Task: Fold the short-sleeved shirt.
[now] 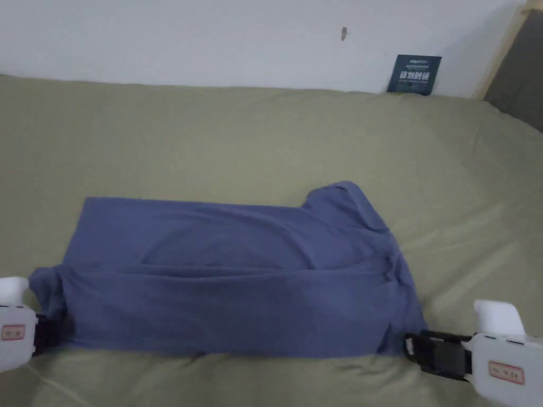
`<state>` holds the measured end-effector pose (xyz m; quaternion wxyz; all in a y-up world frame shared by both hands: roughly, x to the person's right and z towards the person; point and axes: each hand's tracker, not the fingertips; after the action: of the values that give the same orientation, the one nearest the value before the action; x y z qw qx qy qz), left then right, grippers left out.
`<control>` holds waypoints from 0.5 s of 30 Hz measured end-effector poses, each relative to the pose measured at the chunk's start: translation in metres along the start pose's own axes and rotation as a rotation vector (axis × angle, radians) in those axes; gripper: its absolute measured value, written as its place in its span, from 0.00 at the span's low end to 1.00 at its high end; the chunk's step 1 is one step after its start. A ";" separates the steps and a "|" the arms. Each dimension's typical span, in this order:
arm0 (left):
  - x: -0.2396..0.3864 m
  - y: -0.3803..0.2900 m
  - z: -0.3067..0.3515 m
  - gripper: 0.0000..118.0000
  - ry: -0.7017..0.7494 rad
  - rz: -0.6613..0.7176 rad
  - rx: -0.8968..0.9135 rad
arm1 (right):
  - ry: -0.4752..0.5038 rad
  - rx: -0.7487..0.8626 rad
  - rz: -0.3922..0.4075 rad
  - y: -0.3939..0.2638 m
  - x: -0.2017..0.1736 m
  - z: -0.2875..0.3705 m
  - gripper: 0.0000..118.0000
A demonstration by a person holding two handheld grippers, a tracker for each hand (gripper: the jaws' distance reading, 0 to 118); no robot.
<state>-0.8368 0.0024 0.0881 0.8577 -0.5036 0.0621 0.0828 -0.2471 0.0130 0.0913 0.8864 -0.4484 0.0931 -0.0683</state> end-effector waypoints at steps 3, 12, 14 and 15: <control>0.000 0.000 0.000 0.07 0.005 -0.006 -0.001 | 0.042 -0.003 -0.023 0.006 0.001 -0.004 0.99; 0.002 0.002 0.001 0.07 0.006 -0.004 -0.007 | -0.003 -0.111 0.055 0.020 0.004 -0.057 0.92; 0.003 0.004 0.002 0.07 0.003 -0.002 -0.009 | -0.013 -0.104 0.083 0.019 0.002 -0.053 0.41; 0.002 0.004 0.003 0.07 0.002 -0.002 -0.010 | -0.016 -0.099 0.086 0.019 0.001 -0.051 0.13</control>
<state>-0.8355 0.0073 0.0858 0.8553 -0.5079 0.0620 0.0818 -0.2571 -0.0160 0.0462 0.8660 -0.4876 0.1085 -0.0219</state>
